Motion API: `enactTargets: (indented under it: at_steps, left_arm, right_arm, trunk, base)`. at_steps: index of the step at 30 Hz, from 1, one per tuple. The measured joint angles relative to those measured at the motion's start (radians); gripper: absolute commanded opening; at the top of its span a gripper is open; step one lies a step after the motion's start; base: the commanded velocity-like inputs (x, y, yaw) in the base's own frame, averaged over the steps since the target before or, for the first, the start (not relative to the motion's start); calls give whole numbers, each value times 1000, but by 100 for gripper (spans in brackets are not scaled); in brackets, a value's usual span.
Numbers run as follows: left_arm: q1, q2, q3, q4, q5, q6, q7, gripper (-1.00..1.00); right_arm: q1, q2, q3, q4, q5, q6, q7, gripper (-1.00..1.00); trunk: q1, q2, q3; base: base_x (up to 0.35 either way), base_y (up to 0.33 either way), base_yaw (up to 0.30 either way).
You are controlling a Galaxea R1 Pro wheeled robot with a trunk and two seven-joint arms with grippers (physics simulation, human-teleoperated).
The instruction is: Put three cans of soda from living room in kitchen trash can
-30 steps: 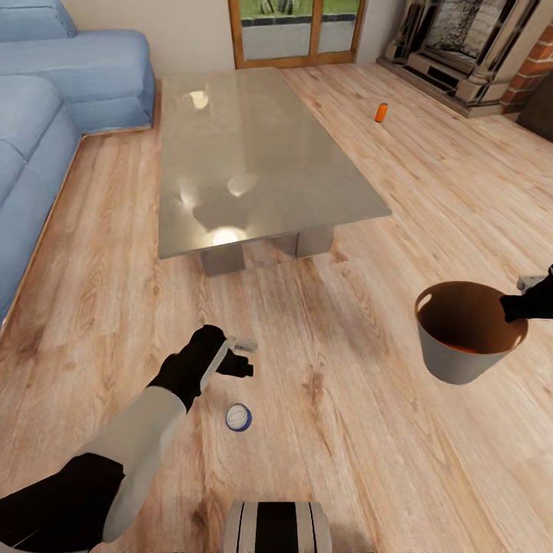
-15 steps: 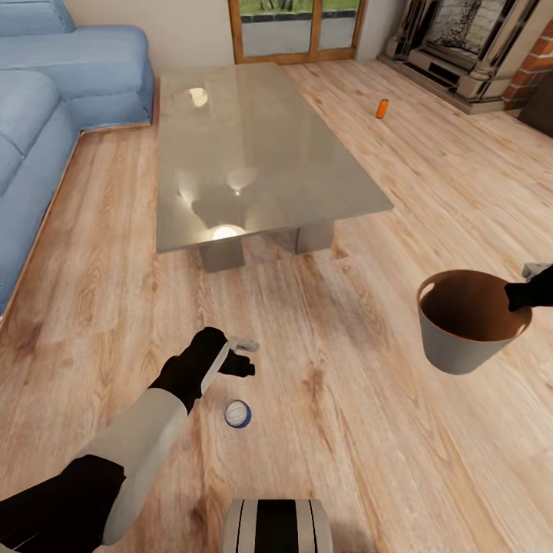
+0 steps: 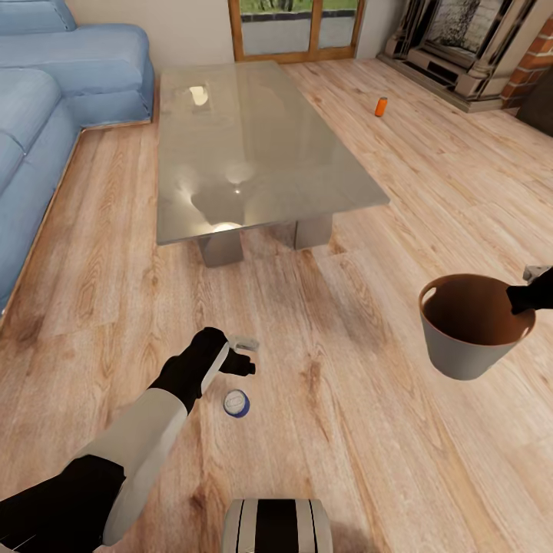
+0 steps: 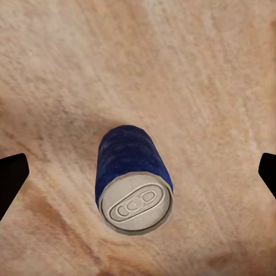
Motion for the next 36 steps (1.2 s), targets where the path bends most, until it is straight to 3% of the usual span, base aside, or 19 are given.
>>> enactTargets:
  at_steps: [3,14,36]
  left_arm:
    - [0,0,0,1,0,-4,0,100]
    - [1,-1,-1,1,0,-19,0,100]
    - [2,0,-2,-1,-1,-25,0,100]
  right_arm:
    - [0,1,15,0,4,-1,0,-100]
    - [0,0,17,1,0,0,0,-100]
    - [-23,1,13,-1,-6,0,0,-100]
  trunk:
    - [12,-21,-11]
    - [17,-24,-69]
    - [16,-24,-76]
  base:
    - [-2,0,0]
    - [0,0,0]
    - [-91,-2,0]
